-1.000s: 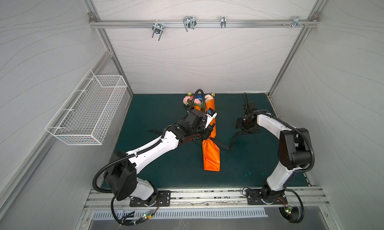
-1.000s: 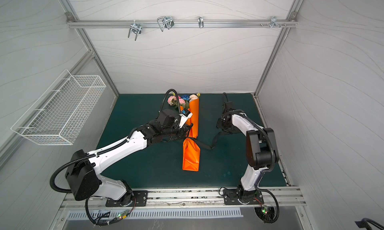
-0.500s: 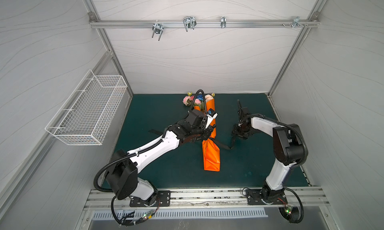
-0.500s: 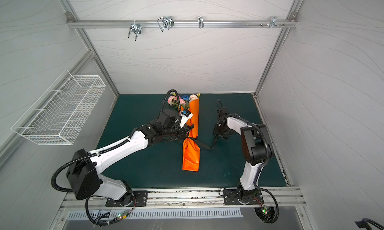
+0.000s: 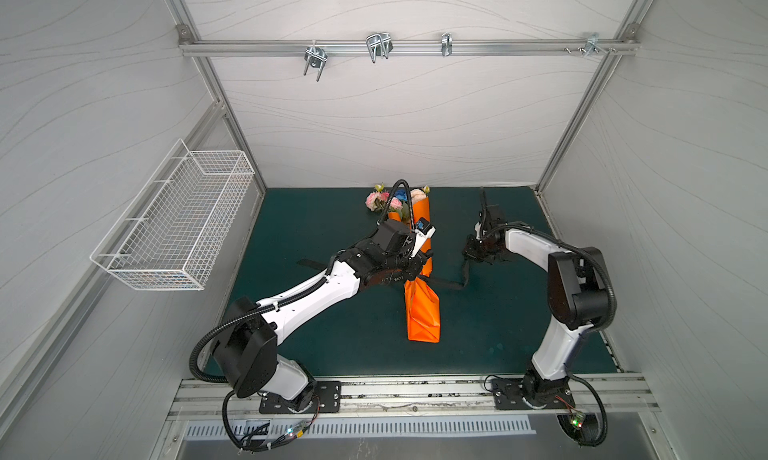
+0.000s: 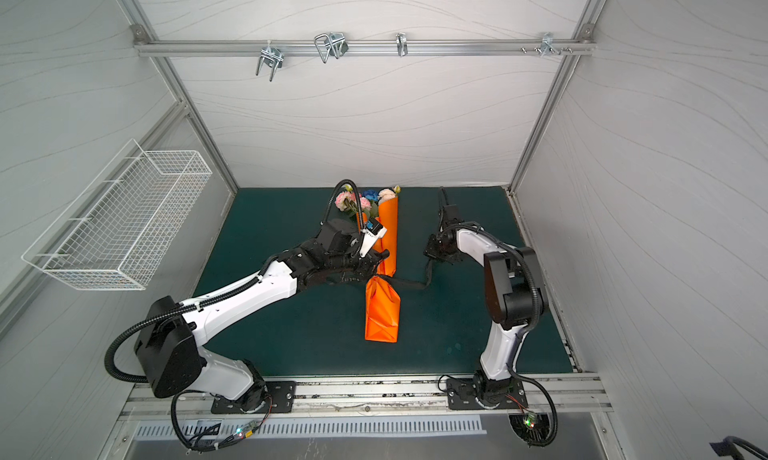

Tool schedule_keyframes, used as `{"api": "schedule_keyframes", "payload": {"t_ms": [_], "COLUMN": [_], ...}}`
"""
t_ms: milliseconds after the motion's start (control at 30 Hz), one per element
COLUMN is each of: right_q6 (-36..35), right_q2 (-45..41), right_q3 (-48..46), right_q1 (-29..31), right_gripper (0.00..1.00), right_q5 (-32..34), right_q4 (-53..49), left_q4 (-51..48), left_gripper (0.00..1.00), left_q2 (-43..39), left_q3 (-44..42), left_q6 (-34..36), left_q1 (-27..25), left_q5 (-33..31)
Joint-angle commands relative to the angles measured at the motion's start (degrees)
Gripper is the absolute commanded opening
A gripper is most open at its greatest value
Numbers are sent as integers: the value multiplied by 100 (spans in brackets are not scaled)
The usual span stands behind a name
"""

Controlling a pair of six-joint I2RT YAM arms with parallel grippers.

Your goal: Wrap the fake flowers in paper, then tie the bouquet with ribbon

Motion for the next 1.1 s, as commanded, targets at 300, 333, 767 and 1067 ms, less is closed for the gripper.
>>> {"api": "schedule_keyframes", "payload": {"t_ms": [300,333,767,1067], "right_q6": [-384,-369,-676,-2594], "right_q2": [-351,-223,1372,1445], "right_q3": [1380,1493,2915,2933], "right_q1": [1248,1346,2143,2225], "right_gripper": [0,0,0,0], "right_q5": [-2200,-2513,-4743,-5563], "right_q4": [1391,1532,522,-1860], "left_q4": [193,262,463,395], "left_gripper": [0,0,0,0], "left_q2": [-49,-101,-583,-751], "left_q3": [96,29,-473,-565], "left_q6": [638,702,1061,1051], "left_q1": [-20,-23,-24,-34], "left_q5": [465,550,934,1118]}}
